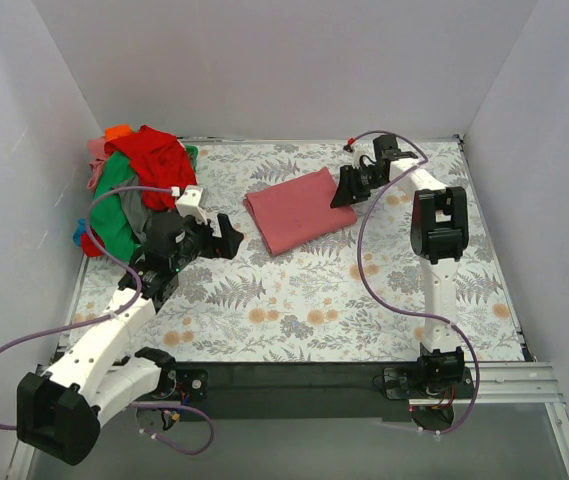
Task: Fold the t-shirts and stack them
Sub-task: Neatly place the folded tshirt to the corner
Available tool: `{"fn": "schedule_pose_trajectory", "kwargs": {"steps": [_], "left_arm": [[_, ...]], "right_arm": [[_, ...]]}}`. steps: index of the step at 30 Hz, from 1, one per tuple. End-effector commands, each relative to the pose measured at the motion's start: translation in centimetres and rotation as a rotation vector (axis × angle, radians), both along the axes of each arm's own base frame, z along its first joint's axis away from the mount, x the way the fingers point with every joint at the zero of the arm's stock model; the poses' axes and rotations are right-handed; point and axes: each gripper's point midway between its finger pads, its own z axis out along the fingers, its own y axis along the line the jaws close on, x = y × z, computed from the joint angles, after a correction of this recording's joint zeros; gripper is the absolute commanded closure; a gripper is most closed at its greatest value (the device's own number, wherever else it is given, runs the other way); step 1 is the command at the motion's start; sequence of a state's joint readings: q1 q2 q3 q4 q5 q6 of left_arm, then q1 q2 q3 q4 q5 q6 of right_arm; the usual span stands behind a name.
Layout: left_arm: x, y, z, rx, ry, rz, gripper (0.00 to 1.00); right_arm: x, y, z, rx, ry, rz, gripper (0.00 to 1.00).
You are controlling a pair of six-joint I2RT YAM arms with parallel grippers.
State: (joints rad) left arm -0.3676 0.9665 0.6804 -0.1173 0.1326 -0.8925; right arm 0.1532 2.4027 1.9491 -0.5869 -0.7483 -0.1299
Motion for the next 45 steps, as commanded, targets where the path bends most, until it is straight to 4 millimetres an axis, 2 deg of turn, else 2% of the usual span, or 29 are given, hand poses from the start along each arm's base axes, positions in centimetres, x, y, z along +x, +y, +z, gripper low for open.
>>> {"fn": "schedule_pose_trajectory", "kwargs": {"steps": [1,3,4,5,6,8,11,12,13,15,17,18,20,21,24,29,33,45], "left_arm": [[-1.2,0.1,0.4,-0.032,0.005,-0.003,0.15],[-1.4,0.2,0.5,-0.031,0.005,-0.002,0.15],[-1.6,0.2,0.6,-0.031,0.001,-0.004,0.15],[-1.7,0.4,0.6,-0.029,0.002,-0.001,0.15],[-1.8,0.4,0.7,-0.029,0.002,-0.003,0.15],[-2.2,0.5,0.8,-0.027,-0.001,-0.007,0.15],[-2.7,0.8,0.7,-0.021,-0.006,-0.005,0.15],[-2.8,0.9,0.8,-0.021,-0.011,-0.004,0.15],[-2.9,0.9,0.8,-0.02,-0.014,-0.003,0.15],[-3.3,1.0,1.1,-0.02,-0.024,-0.009,0.15],[-3.7,1.1,1.0,-0.026,-0.03,-0.016,0.15],[-3.8,1.0,1.0,-0.027,-0.033,-0.018,0.15],[-4.0,1.0,0.6,-0.027,-0.028,-0.022,0.15],[-4.1,0.9,0.6,-0.031,-0.028,-0.03,0.15],[-4.2,0.7,0.3,-0.036,-0.024,-0.041,0.15],[-4.3,0.7,0.1,-0.033,-0.024,-0.047,0.15],[-4.4,0.7,-0.5,-0.025,-0.015,-0.051,0.15],[-4.3,0.7,-0.9,-0.011,-0.014,-0.059,0.15]], "right_arm": [[-1.7,0.5,-0.5,0.011,0.071,0.033,0.54],[-1.9,0.2,-0.5,0.006,0.086,0.027,0.67],[-1.7,-0.1,-0.5,0.0,0.086,0.016,0.81],[-1.6,-0.5,-0.4,-0.007,0.085,0.005,0.89],[-1.3,-0.9,0.1,-0.014,0.071,-0.008,0.95],[-0.5,-2.4,0.7,-0.022,0.059,-0.048,0.98],[0.7,-5.8,1.3,-0.06,0.027,-0.121,0.99],[1.1,-7.9,1.4,-0.08,0.023,-0.163,0.99],[1.1,-8.5,1.5,-0.089,0.019,-0.172,0.99],[1.7,-12.5,1.6,-0.126,-0.005,-0.234,0.99],[1.6,-14.7,1.4,-0.158,-0.012,-0.255,0.99],[1.7,-16.9,1.1,-0.204,-0.025,-0.272,0.99],[1.5,-19.0,1.0,-0.248,-0.026,-0.293,0.99],[1.5,-21.0,0.7,-0.287,-0.035,-0.31,0.99],[1.2,-23.9,0.2,-0.33,-0.026,-0.346,0.99],[0.9,-27.5,-0.3,-0.396,-0.033,-0.376,0.99],[1.3,-29.9,0.1,-0.428,-0.054,-0.41,0.99],[2.6,-34.6,0.6,-0.573,-0.098,-0.471,0.99]]}}
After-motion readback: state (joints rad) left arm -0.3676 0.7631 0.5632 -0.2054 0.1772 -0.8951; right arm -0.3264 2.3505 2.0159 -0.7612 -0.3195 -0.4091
